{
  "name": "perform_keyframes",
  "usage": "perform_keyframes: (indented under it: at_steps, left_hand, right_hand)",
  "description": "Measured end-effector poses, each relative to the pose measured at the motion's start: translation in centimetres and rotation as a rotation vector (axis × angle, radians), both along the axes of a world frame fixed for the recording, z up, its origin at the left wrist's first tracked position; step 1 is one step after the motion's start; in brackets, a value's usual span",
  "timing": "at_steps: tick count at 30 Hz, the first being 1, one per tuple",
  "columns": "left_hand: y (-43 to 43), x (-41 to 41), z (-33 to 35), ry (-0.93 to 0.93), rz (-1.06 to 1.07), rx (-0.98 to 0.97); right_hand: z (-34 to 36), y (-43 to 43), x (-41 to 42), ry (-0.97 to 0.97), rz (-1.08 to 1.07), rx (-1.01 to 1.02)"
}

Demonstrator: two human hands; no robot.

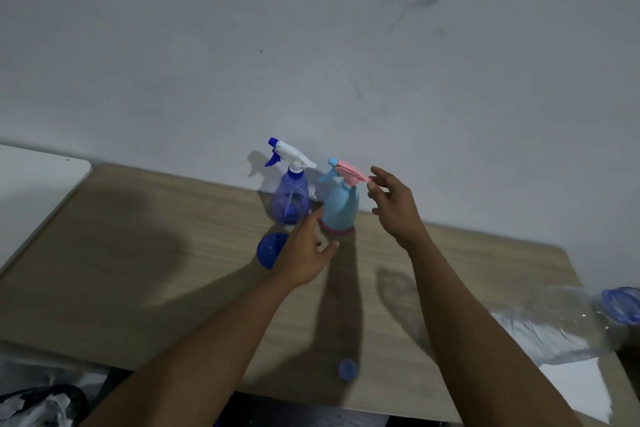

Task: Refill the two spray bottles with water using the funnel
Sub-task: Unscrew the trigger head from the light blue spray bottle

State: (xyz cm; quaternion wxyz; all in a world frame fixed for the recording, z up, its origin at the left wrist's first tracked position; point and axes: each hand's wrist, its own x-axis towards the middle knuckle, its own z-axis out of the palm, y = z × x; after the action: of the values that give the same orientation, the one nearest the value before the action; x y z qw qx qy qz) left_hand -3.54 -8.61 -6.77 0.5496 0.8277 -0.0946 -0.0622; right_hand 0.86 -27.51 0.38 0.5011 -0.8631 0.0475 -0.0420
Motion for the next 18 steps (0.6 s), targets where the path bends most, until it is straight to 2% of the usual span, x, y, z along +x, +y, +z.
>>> perform_keyframes:
  at_steps: [4, 8, 13, 18]
  left_hand:
    - [-1.2, 4.4, -0.9, 0.022, -0.04, 0.004]
    - [-1.7, 5.5, -1.6, 0.023, -0.091, 0.061]
    - [-1.9, 4.1, -1.3, -0.014, -0.092, 0.043]
    - [-1.3, 0.0, 0.1, -0.075, -0.102, 0.017]
  right_hand:
    - [0.0, -0.4, 1.6, -0.008, 0.048, -0.055]
    - [-0.3, -0.1, 2.0, -0.009, 0.055, -0.091]
    - [-0.7, 0.6, 0.5, -0.025, -0.016, -0.078]
    - [0.3, 0.4, -3.5, -0.078, -0.064, 0.017]
